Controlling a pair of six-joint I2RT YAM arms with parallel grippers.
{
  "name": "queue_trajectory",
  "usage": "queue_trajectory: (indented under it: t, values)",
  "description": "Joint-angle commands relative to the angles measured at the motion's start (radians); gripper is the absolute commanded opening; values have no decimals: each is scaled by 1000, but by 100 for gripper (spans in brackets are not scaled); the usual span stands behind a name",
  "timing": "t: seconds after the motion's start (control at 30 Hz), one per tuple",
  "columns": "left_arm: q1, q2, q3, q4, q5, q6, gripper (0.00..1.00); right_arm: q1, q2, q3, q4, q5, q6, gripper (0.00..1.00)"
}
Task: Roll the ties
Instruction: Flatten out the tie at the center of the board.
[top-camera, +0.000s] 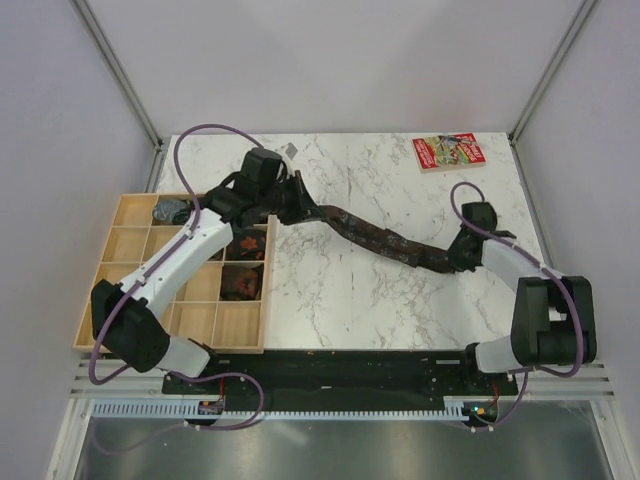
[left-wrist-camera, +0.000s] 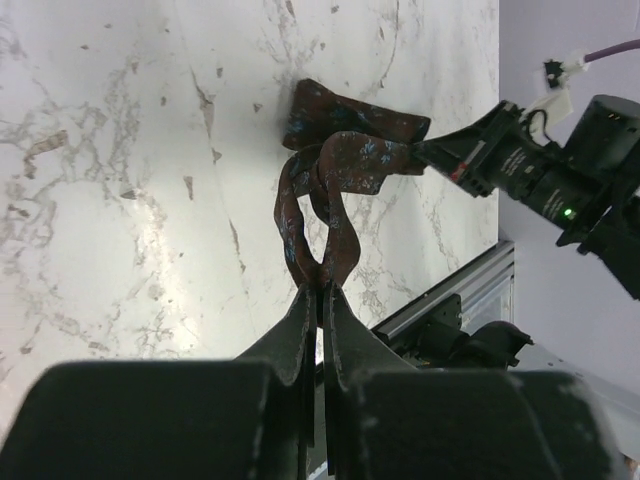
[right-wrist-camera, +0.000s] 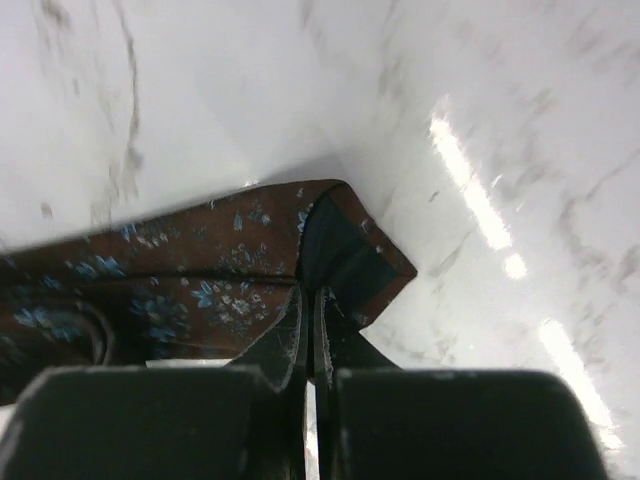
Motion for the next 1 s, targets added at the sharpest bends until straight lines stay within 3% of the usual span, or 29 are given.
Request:
queue_trajectory:
  t: [0.0,0.2,0.47,0.8,0.97]
  values:
    - [65,-89,3,-59,25,53,2,-171,57,178,-110,-119,-92,0]
    - [140,-155,-48,-133,38,73,2,-260,160,416,-219,-155,-164,0]
    - [181,-221,-161,-179,87,58,2,-288,344,762,-368,-139,-227,0]
    - [180,-293,-364,-99,196,-20,2,-299,597,1193,-475,-75,-231,0]
    - [171,-339,-462,-33,234,-75,2,-308,709,1305,-497,-50,-241,0]
